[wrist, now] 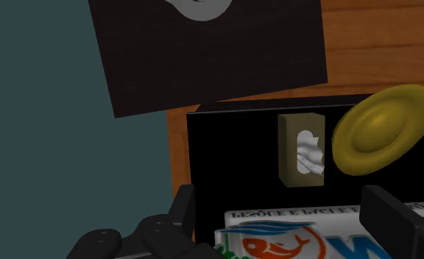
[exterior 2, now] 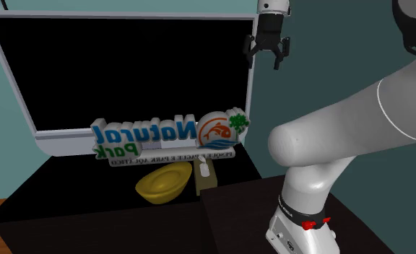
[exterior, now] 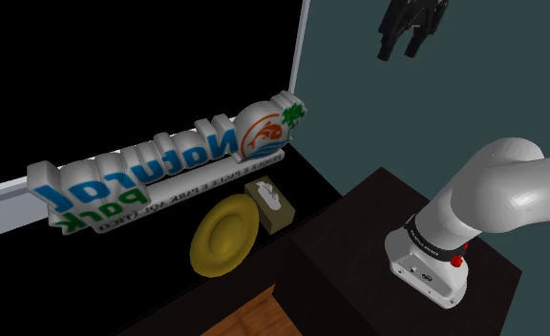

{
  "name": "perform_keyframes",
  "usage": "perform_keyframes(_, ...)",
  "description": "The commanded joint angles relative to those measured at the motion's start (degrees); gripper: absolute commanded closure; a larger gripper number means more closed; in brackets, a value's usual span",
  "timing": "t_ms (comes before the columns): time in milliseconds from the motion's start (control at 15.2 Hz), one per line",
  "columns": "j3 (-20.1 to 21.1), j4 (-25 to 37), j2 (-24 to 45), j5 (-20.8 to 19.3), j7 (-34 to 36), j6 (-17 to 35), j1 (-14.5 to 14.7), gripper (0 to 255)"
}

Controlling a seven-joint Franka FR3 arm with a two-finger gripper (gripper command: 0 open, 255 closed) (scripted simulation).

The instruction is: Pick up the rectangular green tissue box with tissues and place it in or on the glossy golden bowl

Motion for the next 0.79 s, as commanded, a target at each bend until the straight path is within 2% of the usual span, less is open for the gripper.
perform_keyframes(0, 0.00, 0.00, 0.00, 0.00, 0.00, 0.00, 0.00, 0)
perform_keyframes(726, 13.30, -5.05, 14.14, 1.17, 14.43, 12.45, 1.16, 0)
